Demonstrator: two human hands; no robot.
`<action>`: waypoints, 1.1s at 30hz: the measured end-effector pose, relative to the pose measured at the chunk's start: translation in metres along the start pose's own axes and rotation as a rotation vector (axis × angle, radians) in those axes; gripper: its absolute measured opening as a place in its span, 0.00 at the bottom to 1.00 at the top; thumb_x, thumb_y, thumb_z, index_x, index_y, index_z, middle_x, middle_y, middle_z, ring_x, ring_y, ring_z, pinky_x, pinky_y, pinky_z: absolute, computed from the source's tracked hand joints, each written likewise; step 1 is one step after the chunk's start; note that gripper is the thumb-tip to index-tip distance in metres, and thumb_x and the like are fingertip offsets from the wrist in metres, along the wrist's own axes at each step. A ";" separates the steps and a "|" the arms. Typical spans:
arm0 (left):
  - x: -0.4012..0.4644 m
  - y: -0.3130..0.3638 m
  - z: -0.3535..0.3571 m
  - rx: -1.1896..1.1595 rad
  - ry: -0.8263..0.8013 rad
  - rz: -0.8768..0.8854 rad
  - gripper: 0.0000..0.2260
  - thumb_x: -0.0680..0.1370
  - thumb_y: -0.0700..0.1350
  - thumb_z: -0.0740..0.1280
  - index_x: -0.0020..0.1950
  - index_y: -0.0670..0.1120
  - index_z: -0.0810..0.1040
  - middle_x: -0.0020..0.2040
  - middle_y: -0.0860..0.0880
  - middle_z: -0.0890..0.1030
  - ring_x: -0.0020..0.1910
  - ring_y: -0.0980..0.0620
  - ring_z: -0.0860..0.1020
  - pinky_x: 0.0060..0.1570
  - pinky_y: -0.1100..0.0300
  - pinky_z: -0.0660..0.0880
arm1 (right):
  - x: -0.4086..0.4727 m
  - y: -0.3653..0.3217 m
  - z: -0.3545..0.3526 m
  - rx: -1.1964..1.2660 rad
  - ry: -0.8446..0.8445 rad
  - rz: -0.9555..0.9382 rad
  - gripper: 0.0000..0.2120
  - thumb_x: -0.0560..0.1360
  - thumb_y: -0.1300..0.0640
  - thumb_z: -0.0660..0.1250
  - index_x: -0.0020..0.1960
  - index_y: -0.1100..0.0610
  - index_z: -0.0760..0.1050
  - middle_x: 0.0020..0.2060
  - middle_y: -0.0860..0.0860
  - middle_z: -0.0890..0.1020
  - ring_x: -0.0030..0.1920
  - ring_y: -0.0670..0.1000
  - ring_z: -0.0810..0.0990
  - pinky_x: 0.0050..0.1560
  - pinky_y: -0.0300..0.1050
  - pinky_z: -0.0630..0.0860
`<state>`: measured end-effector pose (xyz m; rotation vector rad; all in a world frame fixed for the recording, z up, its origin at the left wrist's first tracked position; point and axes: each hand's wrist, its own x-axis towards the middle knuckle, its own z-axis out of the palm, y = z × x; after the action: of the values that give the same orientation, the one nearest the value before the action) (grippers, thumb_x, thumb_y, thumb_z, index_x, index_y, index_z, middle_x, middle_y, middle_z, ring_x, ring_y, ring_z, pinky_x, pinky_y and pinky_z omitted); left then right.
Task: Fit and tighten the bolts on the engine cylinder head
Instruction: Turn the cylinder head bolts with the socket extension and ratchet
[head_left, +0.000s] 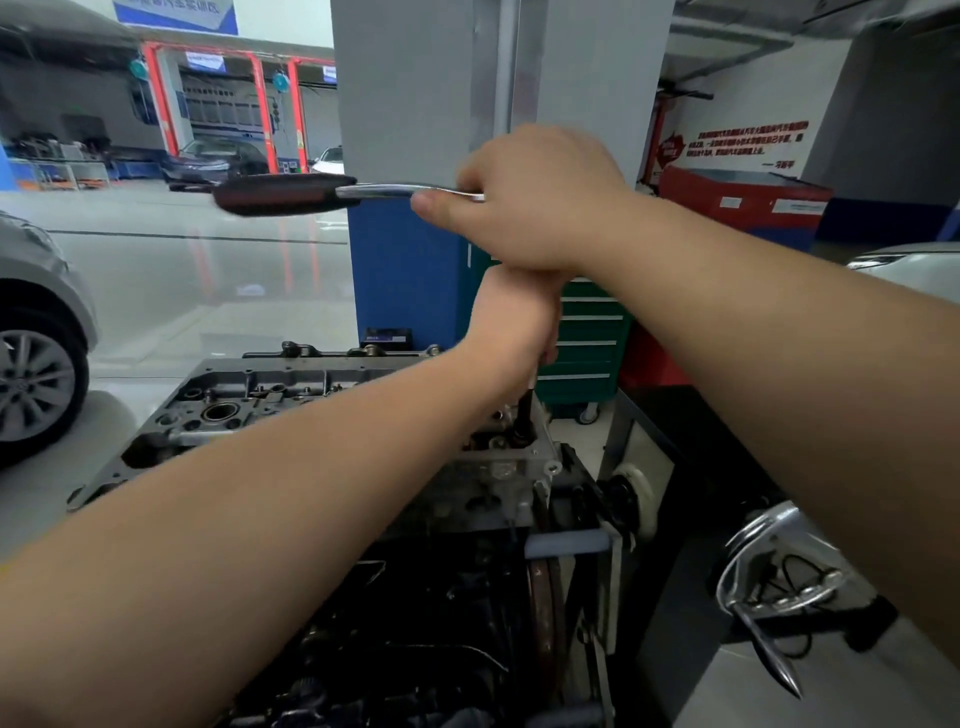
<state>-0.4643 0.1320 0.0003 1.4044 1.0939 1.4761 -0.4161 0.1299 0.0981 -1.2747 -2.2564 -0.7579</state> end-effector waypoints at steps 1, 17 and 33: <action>-0.001 0.004 -0.006 -0.079 -0.093 -0.036 0.15 0.79 0.37 0.61 0.33 0.48 0.68 0.27 0.48 0.61 0.26 0.49 0.58 0.29 0.55 0.60 | -0.002 0.007 -0.001 0.193 -0.016 -0.044 0.35 0.75 0.25 0.54 0.37 0.57 0.71 0.30 0.49 0.71 0.37 0.54 0.74 0.36 0.47 0.63; -0.022 0.013 -0.088 0.447 0.511 0.915 0.13 0.74 0.44 0.70 0.57 0.45 0.75 0.54 0.55 0.74 0.55 0.48 0.74 0.57 0.43 0.74 | 0.008 -0.013 -0.009 -0.245 -0.066 0.101 0.16 0.83 0.41 0.55 0.45 0.51 0.69 0.35 0.51 0.67 0.43 0.57 0.69 0.41 0.50 0.65; 0.063 0.072 -0.095 1.156 0.296 0.554 0.36 0.82 0.67 0.46 0.35 0.44 0.82 0.36 0.44 0.83 0.45 0.39 0.81 0.62 0.47 0.69 | -0.094 -0.010 0.086 1.644 0.003 0.547 0.07 0.82 0.53 0.68 0.50 0.56 0.72 0.33 0.50 0.73 0.34 0.51 0.72 0.42 0.52 0.77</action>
<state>-0.5618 0.1649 0.0874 2.4661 2.0414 1.4710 -0.3887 0.1219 -0.0261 -0.7975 -1.4613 1.1027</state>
